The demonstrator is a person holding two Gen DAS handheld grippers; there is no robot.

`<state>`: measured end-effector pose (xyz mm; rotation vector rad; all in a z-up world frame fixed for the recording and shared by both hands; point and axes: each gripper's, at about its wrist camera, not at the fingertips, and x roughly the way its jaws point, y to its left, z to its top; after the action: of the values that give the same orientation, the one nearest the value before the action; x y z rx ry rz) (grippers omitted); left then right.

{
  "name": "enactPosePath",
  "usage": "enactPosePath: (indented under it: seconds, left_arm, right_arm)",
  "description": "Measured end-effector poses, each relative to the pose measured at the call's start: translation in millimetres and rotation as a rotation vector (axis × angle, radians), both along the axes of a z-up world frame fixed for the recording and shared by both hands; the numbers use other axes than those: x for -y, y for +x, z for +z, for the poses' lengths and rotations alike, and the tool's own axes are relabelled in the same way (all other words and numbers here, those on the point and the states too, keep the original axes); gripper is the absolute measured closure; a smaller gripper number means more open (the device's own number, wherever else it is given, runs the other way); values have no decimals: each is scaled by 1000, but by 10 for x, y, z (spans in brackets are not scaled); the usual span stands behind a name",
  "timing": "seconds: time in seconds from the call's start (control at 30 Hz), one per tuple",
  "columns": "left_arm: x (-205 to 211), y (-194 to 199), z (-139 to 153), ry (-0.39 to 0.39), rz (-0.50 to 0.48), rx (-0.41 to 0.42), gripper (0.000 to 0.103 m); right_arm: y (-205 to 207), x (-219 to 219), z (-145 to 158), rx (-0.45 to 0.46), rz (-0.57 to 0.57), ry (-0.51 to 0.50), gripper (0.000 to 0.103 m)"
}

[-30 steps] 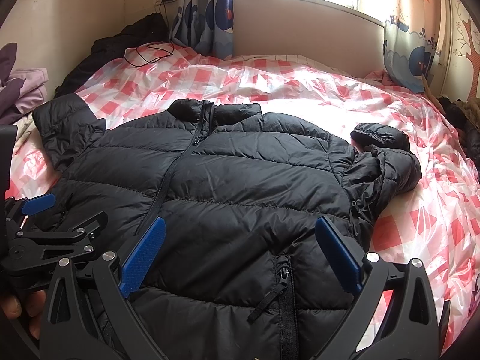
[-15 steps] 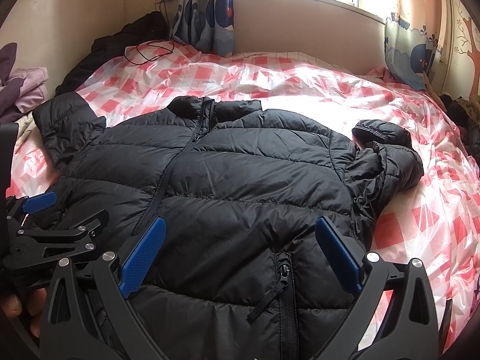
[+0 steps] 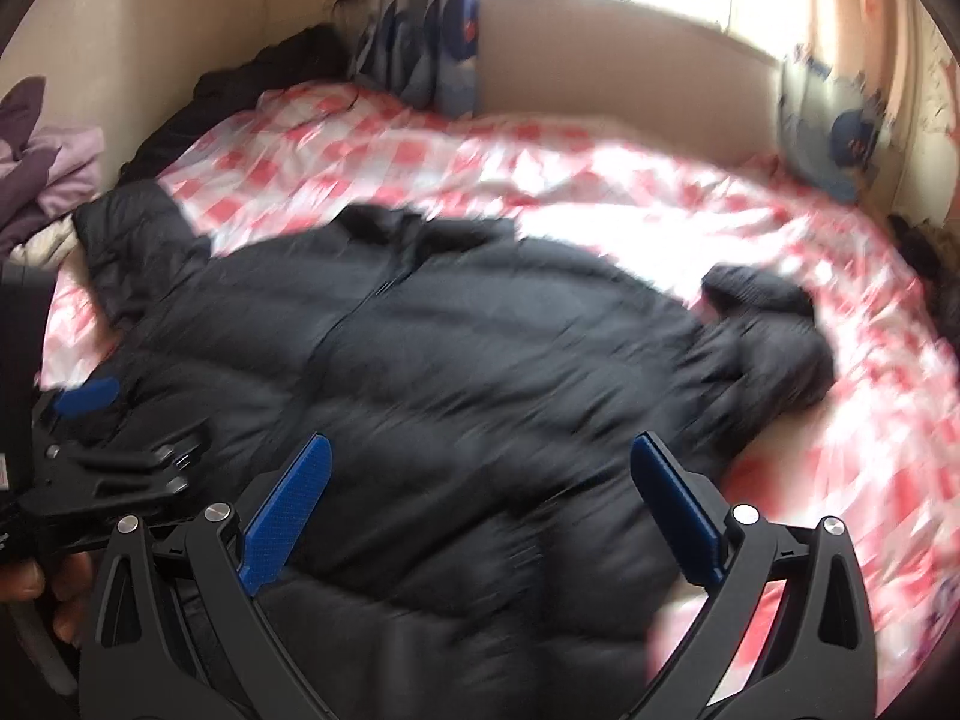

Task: Fold large clothes

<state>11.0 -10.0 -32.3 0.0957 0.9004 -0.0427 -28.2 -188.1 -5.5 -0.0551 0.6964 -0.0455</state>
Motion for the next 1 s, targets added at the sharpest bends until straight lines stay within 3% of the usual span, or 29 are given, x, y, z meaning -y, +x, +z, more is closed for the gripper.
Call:
enactPosePath:
  seconds: [0.13, 0.27, 0.4, 0.6, 0.7, 0.73, 0.77, 0.8, 0.83, 0.87, 0.9, 1.0]
  left_arm:
    - [-30, 64, 10, -8, 13, -7, 6]
    - [-5, 83, -15, 5, 12, -13, 6]
    - [15, 95, -58, 29, 10, -17, 6]
    - [20, 133, -132, 47, 16, -31, 6]
    - [23, 142, -158, 59, 18, -33, 6]
    - [28, 146, -165, 64, 18, -32, 6]
    - [36, 147, -171, 68, 17, -31, 6]
    - [41, 151, -181, 73, 15, -31, 6]
    - [49, 160, -189, 76, 13, -32, 6]
    - [52, 165, -203, 80, 13, -34, 6]
    - [54, 168, -218, 81, 12, -36, 6]
    - [65, 167, -230, 84, 10, -38, 6]
  right_arm:
    - [354, 678, 327, 17, -100, -43, 6]
    - [1089, 1208, 355, -80, -174, -218, 6]
    - [1811, 1536, 61, -216, -199, -389, 6]
    - [2501, 1896, -683, -430, -146, -546, 7]
    - [2723, 2133, -1006, -506, -144, -566, 7]
    - [2784, 2234, -1084, -529, -152, -557, 13]
    - [2821, 2368, -1153, -555, -177, -544, 41]
    - [2827, 2530, -1161, -563, -213, -497, 56]
    - [2788, 2649, -1076, -543, -236, -437, 63]
    - [2720, 2784, -949, -498, -260, -364, 76]
    - [2589, 2939, -788, -439, -280, -284, 81]
    - [2105, 3275, -331, -282, -291, -115, 83]
